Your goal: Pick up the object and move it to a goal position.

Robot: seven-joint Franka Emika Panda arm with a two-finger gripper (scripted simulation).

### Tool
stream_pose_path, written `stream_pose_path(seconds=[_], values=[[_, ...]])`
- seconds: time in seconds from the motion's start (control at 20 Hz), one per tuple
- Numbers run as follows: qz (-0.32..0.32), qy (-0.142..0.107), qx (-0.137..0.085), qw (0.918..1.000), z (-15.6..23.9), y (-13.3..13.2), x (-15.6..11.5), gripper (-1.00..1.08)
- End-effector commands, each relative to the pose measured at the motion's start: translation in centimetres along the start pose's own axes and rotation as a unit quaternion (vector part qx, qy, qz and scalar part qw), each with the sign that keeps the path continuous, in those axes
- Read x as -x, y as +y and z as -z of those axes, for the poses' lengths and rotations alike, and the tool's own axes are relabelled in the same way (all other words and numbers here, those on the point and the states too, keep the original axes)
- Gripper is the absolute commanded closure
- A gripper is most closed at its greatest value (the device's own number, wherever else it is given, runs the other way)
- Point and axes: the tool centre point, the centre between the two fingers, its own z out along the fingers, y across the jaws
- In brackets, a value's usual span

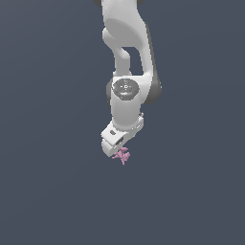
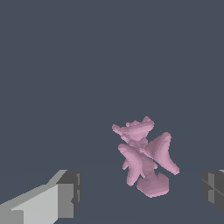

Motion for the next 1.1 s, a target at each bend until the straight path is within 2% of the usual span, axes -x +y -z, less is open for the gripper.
stream_pose_path(seconds=[0.0, 0.5, 1.05], values=[[0.031, -0.001, 0.0, 0.9995, -0.5, 0.5, 0.1, -0.92], [0.108, -0.003, -0.002, 0.9941, -1.9, 1.6, 0.3, -0.92], [0.122, -0.003, -0.002, 0.9925, -2.5, 1.8, 0.3, -0.92]])
